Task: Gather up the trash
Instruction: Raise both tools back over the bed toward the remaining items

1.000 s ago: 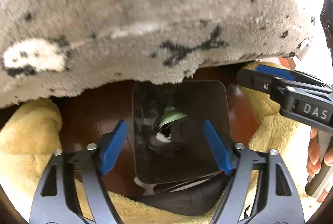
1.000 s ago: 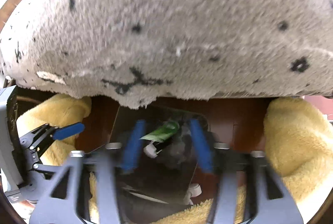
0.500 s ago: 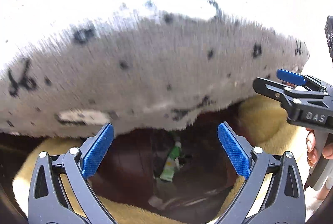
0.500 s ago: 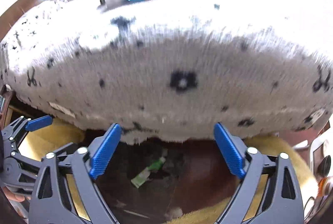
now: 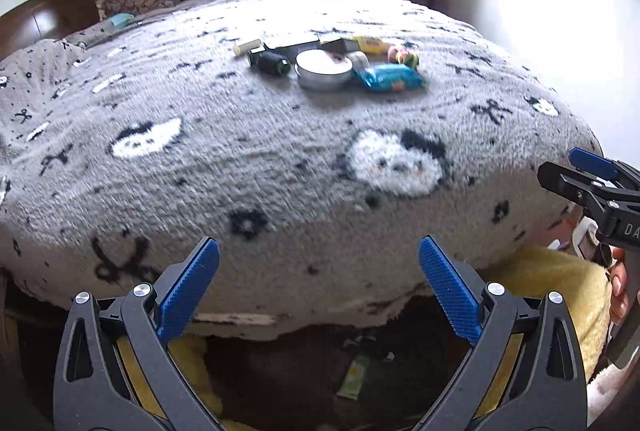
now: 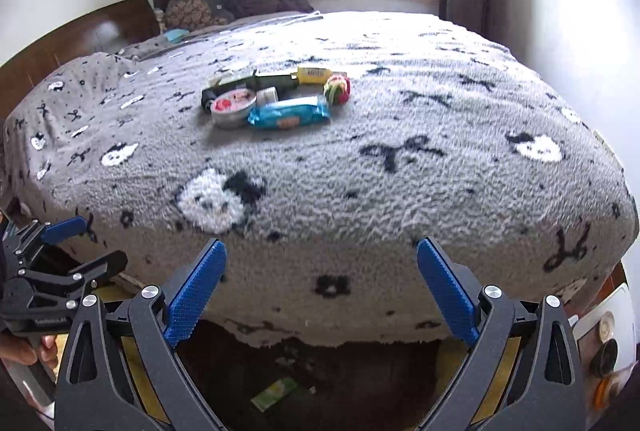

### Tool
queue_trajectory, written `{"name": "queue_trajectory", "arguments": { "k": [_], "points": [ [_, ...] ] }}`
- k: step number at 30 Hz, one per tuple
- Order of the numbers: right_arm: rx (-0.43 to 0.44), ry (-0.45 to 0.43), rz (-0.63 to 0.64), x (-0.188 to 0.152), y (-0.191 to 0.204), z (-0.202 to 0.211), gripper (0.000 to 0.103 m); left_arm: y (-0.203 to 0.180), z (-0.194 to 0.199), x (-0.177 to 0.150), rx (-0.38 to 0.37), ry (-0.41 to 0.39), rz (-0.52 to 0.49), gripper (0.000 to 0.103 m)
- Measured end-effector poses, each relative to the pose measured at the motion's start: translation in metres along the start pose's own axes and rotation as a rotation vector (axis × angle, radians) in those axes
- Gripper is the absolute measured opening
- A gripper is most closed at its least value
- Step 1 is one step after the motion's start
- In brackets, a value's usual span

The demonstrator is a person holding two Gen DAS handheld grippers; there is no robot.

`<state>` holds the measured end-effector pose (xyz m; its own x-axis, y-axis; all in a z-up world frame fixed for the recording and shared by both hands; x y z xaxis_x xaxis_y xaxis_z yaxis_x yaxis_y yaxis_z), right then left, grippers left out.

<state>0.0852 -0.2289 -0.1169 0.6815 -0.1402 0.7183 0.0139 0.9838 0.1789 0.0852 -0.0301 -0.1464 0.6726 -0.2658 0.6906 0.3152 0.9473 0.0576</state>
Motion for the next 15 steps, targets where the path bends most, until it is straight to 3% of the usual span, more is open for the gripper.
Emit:
{"name": "queue_trajectory", "arguments": {
  "k": [15],
  "points": [
    [-0.029,-0.054,0.029,0.047,0.0,-0.02,0.097,0.036,-0.019,0.041,0.052,-0.025,0.037,0.095]
  ]
}}
Point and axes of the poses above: each gripper's, at about its wrist camera, not at the fingertips, and z roughly against the way its jaws point, y to its left, x to its top, the point moved 9 cm from there along -z, roughly the way its jaws point, and after that the axes turned 6 degrees about -z, right-handed, at the moved point
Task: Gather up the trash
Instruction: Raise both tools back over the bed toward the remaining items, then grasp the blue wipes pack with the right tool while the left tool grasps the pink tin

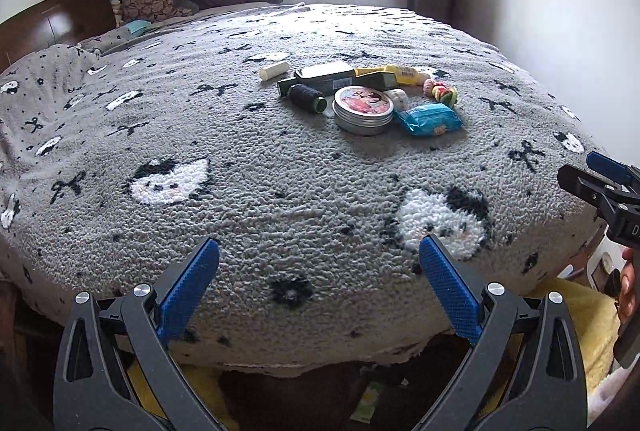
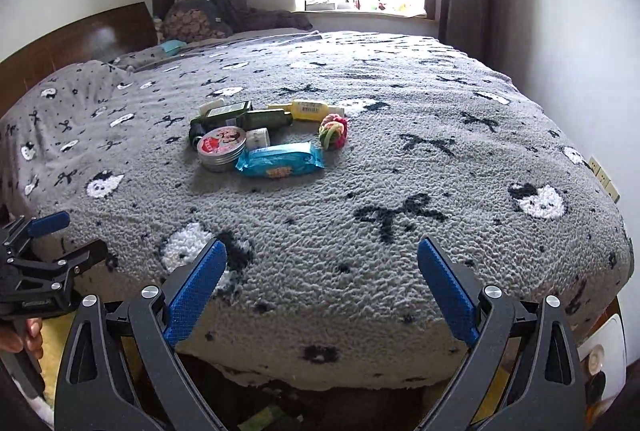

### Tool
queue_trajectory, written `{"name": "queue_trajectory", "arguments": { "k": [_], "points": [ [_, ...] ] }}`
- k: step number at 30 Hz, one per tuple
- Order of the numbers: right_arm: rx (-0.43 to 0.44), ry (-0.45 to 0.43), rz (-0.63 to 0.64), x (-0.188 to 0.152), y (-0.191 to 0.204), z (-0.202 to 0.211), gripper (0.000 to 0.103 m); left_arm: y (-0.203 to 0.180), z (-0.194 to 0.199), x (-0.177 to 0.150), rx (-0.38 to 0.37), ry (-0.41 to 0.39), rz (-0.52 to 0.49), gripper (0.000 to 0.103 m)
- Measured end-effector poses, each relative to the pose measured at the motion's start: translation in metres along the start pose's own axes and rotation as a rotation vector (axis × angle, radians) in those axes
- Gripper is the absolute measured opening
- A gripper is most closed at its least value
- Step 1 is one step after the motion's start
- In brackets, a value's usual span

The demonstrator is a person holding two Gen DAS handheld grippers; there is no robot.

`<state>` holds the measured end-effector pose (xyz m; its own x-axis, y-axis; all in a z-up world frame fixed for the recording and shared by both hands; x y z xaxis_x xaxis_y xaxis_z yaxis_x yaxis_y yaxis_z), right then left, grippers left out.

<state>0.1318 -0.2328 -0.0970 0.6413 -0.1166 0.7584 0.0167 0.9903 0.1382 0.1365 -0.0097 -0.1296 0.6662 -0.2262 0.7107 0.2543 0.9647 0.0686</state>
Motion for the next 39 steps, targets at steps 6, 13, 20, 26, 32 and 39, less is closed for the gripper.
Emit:
{"name": "queue_trajectory", "arguments": {
  "k": [6,13,20,26,32,39],
  "points": [
    [-0.005,0.03,-0.02,0.011,-0.003,-0.038,0.097,0.01,-0.026,0.011,0.012,0.023,0.011,0.095],
    [0.011,0.086,0.008,0.016,0.014,-0.09,0.097,0.016,-0.048,0.02,0.014,0.044,0.005,0.095],
    [0.058,0.106,0.067,0.025,0.05,-0.122,0.097,0.027,-0.061,0.026,0.017,0.058,0.013,0.095],
    [0.048,0.106,0.158,0.035,0.075,-0.145,0.097,0.037,-0.068,0.034,0.015,0.056,0.024,0.095],
    [-0.007,0.094,0.183,0.044,0.07,-0.162,0.074,0.04,-0.078,0.043,0.014,0.061,0.018,0.095],
    [0.049,0.069,0.134,0.065,0.055,-0.157,0.041,0.023,-0.091,0.058,-0.024,0.065,-0.001,0.095]
  ]
}}
Point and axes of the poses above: each gripper's, at about its wrist camera, not at the fingertips, and z roughly against the way its jaws point, y to its left, x to its top, the point moved 9 cm from there along -z, roughly the way its jaws point, and after that the axes turned 6 degrees about -z, right-handed, at the moved point
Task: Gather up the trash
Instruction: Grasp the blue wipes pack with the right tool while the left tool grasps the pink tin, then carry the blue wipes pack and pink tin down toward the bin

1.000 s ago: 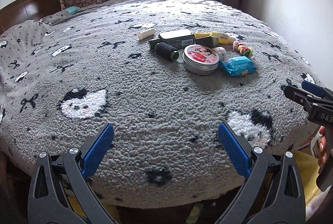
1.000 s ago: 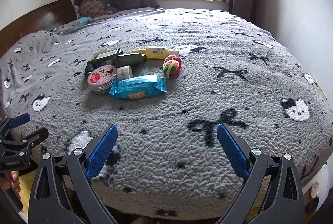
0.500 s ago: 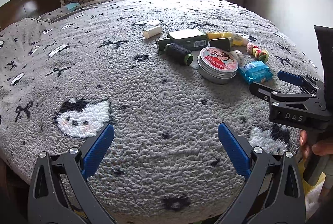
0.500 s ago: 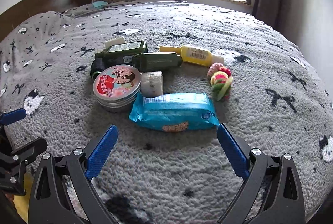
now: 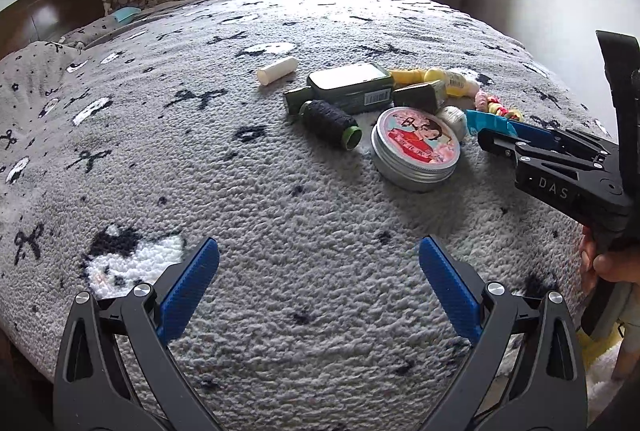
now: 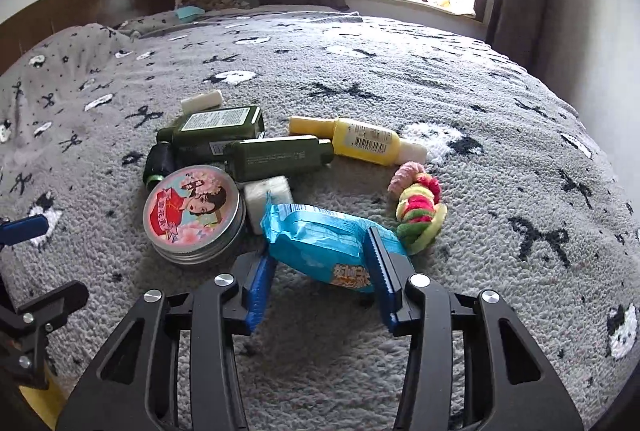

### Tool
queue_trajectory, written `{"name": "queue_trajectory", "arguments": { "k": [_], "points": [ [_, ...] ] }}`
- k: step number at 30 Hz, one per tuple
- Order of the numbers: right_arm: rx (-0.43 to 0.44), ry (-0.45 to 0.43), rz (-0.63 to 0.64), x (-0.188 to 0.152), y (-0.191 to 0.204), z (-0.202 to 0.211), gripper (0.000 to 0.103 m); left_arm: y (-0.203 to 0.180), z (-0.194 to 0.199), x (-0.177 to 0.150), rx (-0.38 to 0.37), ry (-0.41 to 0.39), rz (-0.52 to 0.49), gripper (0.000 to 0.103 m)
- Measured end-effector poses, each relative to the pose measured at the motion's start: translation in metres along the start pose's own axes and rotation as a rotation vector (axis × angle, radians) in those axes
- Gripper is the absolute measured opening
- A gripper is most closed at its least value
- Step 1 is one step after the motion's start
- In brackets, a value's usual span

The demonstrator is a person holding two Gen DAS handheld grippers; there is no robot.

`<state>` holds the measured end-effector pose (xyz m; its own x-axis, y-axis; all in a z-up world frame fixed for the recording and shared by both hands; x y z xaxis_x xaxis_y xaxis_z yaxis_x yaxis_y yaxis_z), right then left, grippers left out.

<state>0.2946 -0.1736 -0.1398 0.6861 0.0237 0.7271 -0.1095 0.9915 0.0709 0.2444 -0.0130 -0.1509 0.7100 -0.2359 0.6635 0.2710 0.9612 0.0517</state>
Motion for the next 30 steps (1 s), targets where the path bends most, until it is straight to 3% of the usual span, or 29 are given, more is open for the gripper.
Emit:
{"name": "queue_trajectory", "arguments": {
  "k": [6,10,24,30],
  "points": [
    [0.055,-0.025,-0.019,0.005,-0.003,0.013,0.03,-0.032,-0.021,0.016,-0.073,0.017,-0.022,0.095],
    [0.102,-0.055,-0.058,0.007,-0.013,0.031,0.024,-0.05,-0.039,0.025,-0.084,0.031,-0.046,0.094],
    [0.109,-0.085,-0.117,0.001,-0.038,0.062,0.023,-0.063,-0.076,0.055,-0.069,0.043,-0.036,0.067],
    [0.11,-0.093,-0.119,-0.007,-0.036,0.081,0.022,-0.065,-0.051,0.041,-0.092,0.034,-0.027,0.066]
  ]
}}
Point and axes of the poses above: each gripper's, at about its wrist camera, not at the fingertips, and z roughly against the way its jaws point, y to its left, x to its top, the point moved 9 cm from there along -z, roughly the way its jaws point, and after that the axes turned 6 degrees about -z, right-handed, at the moved point
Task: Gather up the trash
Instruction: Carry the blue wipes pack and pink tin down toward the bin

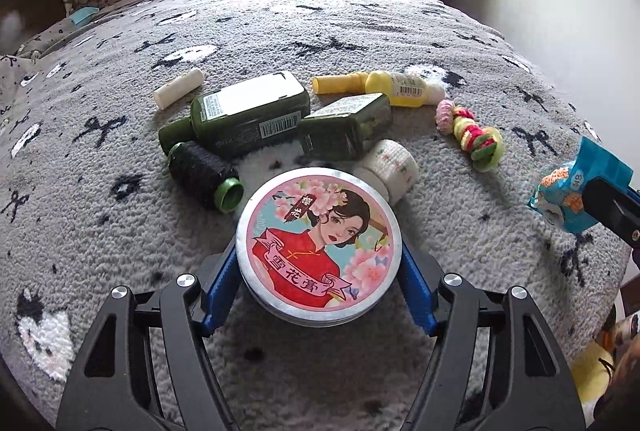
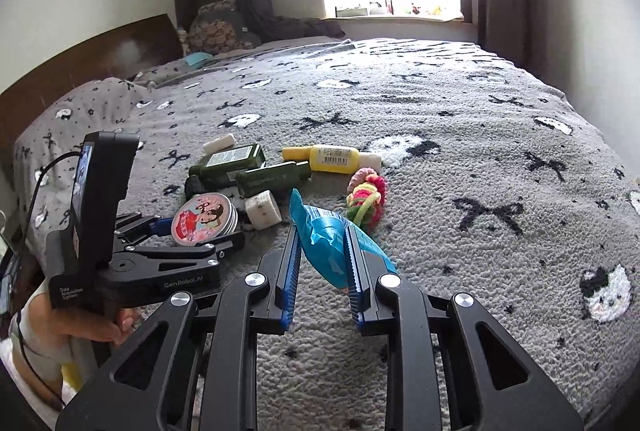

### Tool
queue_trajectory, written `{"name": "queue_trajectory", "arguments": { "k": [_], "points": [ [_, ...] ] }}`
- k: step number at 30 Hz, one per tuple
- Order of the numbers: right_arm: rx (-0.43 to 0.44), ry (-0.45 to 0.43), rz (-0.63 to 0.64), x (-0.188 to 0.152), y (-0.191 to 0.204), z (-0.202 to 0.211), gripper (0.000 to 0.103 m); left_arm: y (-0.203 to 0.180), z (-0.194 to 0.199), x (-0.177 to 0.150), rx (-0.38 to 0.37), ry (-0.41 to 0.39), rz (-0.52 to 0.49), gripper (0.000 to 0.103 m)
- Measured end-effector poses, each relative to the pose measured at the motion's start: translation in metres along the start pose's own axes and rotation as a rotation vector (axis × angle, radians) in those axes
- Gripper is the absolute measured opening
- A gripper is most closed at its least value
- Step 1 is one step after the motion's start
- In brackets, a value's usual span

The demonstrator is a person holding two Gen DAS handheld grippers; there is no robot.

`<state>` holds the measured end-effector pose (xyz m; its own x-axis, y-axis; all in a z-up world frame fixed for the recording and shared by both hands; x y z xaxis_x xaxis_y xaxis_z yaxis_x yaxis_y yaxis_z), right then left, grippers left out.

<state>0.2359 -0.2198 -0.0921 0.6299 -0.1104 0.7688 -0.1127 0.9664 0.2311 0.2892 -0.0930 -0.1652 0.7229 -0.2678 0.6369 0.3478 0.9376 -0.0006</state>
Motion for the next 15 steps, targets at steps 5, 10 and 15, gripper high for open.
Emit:
{"name": "queue_trajectory", "arguments": {
  "k": [5,10,15],
  "points": [
    [-0.002,-0.013,0.01,-0.007,0.007,0.021,0.022,-0.009,0.033,-0.02,-0.006,-0.013,-0.012,0.067],
    [0.0,-0.034,0.024,-0.015,0.017,0.05,0.022,-0.018,0.073,-0.033,-0.014,-0.06,-0.019,0.066],
    [0.0,-0.054,0.033,-0.025,0.025,0.081,0.022,-0.033,0.118,-0.046,-0.022,-0.119,-0.05,0.066]
  ]
}}
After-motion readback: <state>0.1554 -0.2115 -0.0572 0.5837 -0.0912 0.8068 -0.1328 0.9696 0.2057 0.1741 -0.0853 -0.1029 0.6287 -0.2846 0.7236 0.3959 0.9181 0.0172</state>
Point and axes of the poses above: each gripper's, at about its wrist camera, not at the fingertips, and z roughly against the way its jaws point, y to its left, x to its top, the point moved 9 cm from there along -z, roughly the way its jaws point, and after that the axes turned 6 degrees about -z, right-handed, at the moved point
